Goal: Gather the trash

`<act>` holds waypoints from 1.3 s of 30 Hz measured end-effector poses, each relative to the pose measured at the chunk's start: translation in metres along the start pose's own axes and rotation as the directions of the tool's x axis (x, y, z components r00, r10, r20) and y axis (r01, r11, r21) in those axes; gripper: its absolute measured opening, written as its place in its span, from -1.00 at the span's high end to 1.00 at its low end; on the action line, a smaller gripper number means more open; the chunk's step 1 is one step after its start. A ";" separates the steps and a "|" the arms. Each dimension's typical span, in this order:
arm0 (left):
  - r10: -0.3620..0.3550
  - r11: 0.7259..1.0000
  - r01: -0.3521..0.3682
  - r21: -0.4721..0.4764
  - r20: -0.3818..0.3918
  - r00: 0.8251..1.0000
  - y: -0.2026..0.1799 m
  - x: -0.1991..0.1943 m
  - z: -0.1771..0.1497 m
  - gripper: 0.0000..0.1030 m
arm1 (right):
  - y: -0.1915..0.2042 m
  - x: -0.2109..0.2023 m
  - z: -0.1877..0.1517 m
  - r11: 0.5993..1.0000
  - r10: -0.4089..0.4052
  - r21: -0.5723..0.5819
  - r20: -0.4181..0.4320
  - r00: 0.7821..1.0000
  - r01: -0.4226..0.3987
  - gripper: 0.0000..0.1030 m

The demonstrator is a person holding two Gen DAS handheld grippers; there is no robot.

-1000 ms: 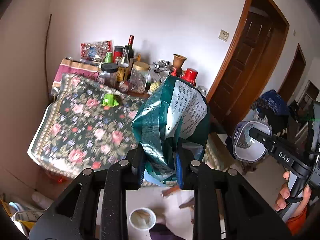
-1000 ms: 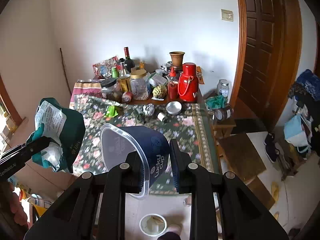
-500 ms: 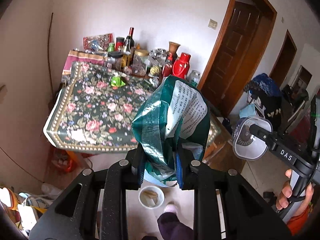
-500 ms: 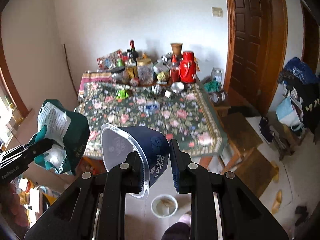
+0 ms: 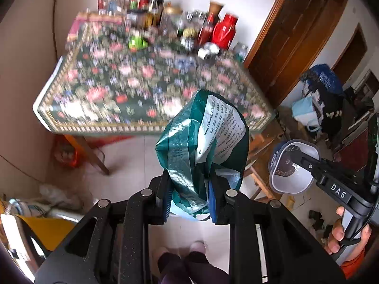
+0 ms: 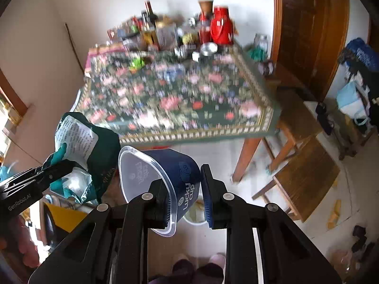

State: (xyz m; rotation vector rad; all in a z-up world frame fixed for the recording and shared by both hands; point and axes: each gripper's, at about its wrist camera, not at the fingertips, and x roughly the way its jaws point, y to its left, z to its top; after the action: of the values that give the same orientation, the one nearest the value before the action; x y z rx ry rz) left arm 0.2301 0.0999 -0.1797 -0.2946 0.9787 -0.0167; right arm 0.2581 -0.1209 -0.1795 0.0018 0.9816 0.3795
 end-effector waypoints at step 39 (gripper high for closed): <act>0.077 0.968 -0.174 -0.180 -0.445 0.892 0.102 0.411 -0.199 0.52 | -0.072 0.401 -0.180 0.994 0.080 0.103 -0.504 0.860 -0.032 0.06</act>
State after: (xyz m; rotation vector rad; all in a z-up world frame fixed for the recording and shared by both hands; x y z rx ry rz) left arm 0.2858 0.0908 -0.6443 -0.4376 1.4502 0.1502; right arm 0.3332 -0.0925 -0.6173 0.0140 1.5278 0.3971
